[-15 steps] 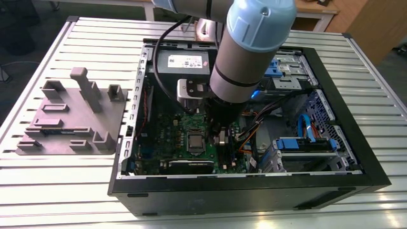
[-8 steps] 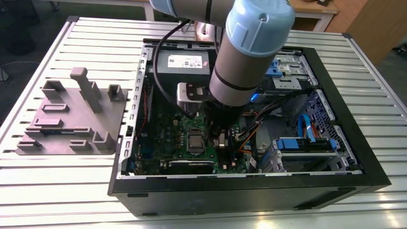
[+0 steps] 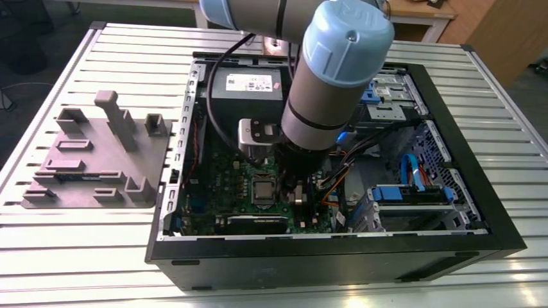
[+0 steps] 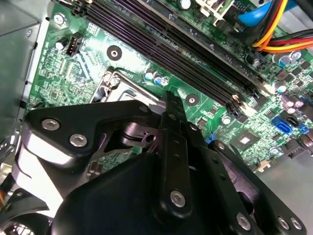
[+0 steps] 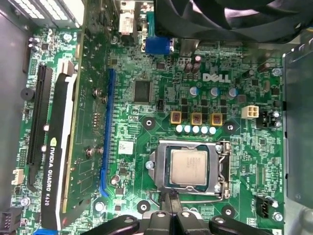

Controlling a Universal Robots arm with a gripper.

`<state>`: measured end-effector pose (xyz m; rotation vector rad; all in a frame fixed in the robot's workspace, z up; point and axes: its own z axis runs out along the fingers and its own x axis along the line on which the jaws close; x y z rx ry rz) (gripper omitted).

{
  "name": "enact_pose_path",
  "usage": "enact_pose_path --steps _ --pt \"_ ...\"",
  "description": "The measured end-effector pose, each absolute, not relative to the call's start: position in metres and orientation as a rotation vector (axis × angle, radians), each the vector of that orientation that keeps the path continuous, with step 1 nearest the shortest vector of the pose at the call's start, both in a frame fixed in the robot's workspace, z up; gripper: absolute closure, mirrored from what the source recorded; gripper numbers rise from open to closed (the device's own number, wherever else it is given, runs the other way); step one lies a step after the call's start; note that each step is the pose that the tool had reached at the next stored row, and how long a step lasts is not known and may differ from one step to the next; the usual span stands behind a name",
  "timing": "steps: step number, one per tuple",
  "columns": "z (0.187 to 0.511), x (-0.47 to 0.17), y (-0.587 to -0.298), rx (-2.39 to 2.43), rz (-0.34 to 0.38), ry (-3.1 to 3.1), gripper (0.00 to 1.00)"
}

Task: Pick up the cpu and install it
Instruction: 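Install the first cpu locking lever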

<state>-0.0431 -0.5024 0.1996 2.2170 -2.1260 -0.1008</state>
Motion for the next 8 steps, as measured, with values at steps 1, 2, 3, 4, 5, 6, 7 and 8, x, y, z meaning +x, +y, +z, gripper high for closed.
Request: enact_pose_path --steps 1,2,3,4,5,6,7,8 --pt "0.1989 -0.0431 -0.5024 2.218 -0.100 -2.125 0.90" --pt "0.1981 -0.0431 -0.5025 2.219 -0.100 -2.125 0.90" --pt "0.1975 -0.0430 -0.5025 2.220 -0.099 -2.125 0.90" --pt "0.1967 -0.0430 -0.5024 2.220 -0.099 -2.125 0.90" --pt "0.1961 -0.0431 -0.5026 2.221 -0.099 -2.124 0.90" --pt "0.1956 -0.0432 -0.5030 2.221 -0.099 -2.124 0.90" --pt "0.1951 -0.0432 -0.5034 2.222 -0.099 -2.124 0.90" --pt "0.1949 -0.0432 -0.5038 2.222 -0.099 -2.124 0.90"
